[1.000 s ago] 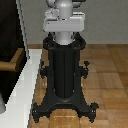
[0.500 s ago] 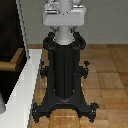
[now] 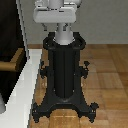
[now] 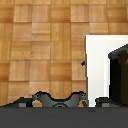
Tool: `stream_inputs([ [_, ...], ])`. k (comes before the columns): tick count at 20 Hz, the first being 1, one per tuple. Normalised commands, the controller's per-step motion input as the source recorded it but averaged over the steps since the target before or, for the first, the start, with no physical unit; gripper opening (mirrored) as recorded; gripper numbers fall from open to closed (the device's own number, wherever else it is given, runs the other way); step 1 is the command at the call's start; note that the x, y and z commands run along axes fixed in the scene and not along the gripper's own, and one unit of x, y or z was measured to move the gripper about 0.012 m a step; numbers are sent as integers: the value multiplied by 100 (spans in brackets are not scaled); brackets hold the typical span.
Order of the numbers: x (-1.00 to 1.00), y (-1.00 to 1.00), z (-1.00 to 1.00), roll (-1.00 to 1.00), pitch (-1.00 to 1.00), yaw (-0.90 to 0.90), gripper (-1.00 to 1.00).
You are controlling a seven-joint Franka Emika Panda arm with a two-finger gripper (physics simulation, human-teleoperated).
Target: Open the door by pressing down and pulling on the handle.
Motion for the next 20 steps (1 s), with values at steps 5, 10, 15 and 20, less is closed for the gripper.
stream_inputs([
  [5, 0, -100, 0, 0, 0, 0, 100],
  [10, 0, -100, 0, 0, 0, 0, 100],
  [15, 0, -100, 0, 0, 0, 0, 100],
  [20, 0, 0, 0, -6, 0, 0, 100],
])
